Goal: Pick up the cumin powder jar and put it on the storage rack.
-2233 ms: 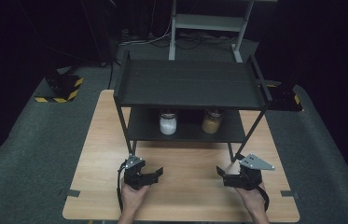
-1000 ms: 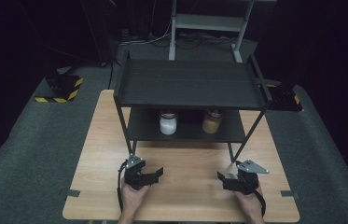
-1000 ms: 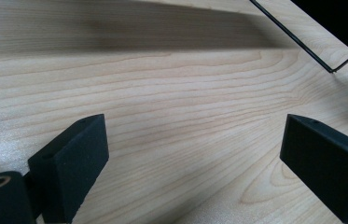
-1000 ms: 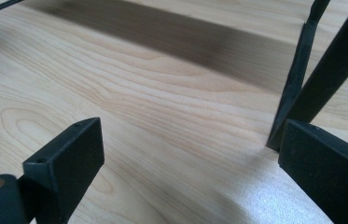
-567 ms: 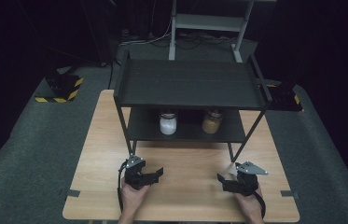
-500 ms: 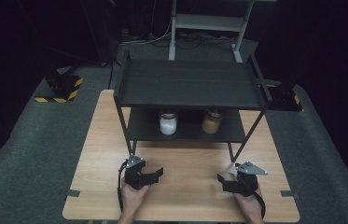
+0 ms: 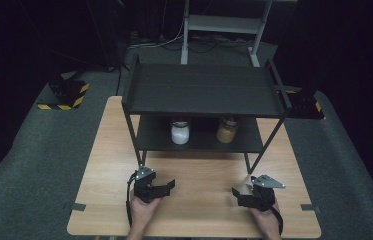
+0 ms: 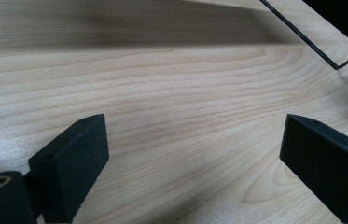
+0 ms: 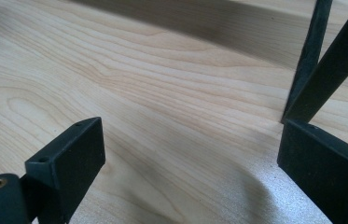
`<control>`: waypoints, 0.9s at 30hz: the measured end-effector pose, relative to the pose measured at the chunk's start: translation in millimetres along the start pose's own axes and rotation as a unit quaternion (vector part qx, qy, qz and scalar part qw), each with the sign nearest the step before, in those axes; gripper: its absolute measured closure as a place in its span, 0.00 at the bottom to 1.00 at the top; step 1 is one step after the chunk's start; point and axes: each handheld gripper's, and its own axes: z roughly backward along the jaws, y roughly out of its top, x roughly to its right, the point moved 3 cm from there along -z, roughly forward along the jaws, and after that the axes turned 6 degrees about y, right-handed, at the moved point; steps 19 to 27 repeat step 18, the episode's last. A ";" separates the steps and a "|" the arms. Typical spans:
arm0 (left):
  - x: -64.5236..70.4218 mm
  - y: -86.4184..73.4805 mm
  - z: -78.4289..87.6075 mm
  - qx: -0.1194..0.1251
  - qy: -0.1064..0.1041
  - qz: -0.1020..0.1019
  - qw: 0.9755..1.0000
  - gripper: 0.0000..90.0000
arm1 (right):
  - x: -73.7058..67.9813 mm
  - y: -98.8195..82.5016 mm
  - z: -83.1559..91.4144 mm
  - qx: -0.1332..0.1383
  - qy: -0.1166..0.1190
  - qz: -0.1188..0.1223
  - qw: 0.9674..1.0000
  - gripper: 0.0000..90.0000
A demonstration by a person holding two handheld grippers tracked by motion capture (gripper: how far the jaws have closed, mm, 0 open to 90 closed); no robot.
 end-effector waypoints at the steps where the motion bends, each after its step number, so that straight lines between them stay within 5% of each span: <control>1: 0.1 -0.1 0.1 0.000 0.000 0.001 1.000 0.09 | 0.2 0.1 -0.1 0.000 0.000 0.000 1.000 0.08; 27: 0.8 -2.4 1.7 0.007 0.007 0.008 1.000 0.09 | 7.7 7.1 -4.3 -0.023 0.014 -0.018 0.999 0.11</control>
